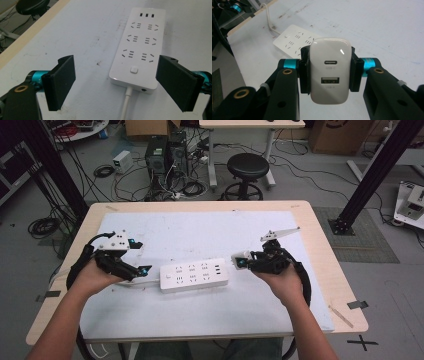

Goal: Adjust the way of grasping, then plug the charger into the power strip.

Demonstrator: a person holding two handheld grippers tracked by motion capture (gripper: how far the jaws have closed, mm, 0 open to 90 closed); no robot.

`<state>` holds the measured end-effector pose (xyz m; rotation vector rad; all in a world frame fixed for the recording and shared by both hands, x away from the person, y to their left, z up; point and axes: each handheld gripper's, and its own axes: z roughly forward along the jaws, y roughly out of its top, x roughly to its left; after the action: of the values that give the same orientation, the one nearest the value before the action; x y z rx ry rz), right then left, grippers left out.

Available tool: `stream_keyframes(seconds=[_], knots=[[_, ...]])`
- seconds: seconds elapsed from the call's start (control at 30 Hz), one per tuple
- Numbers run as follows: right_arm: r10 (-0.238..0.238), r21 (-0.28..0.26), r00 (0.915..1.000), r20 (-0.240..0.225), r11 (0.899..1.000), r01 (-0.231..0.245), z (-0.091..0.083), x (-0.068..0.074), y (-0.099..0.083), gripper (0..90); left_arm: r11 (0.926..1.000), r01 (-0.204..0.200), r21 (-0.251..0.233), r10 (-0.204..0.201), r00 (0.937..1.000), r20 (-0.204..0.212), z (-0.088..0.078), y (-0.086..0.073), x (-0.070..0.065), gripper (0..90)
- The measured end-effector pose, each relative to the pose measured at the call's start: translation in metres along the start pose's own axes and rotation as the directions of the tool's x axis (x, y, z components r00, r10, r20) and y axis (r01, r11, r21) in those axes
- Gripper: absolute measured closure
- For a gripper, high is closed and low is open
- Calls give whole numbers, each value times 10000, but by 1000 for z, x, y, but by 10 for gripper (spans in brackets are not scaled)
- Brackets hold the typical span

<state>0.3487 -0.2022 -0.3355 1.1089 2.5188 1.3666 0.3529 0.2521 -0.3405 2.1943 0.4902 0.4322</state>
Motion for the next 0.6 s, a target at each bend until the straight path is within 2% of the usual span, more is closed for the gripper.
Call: stream_keyframes(seconds=[0.13,0.23,0.3,0.33,0.5,0.53,0.6], knots=[[9,84,10000,96,10000,-10,0,-3,2,633,9997,232,76,-231,9997,-122,-1,-3,5,162],[12,98,9999,100,10000,-13,0,-4,2,634,9997,232,76,-231,9997,-122,-1,-3,5,162],[38,145,9999,156,9999,-40,-2,-8,3,633,9993,284,259,-280,9995,-172,-1,-4,8,162],[26,163,9999,116,9999,-28,-2,-9,4,633,9990,415,188,-413,9991,-130,0,-5,8,162],[-44,308,9999,160,9995,39,-3,-11,6,633,9989,388,251,-384,9991,-152,-1,-5,7,162],[-469,690,9986,227,9966,452,-3,-18,13,633,9988,381,307,-374,9990,-244,-2,-7,6,162],[-548,716,9982,238,9960,530,-3,-18,15,633,9985,379,389,-368,9989,-298,-4,-8,5,162]])
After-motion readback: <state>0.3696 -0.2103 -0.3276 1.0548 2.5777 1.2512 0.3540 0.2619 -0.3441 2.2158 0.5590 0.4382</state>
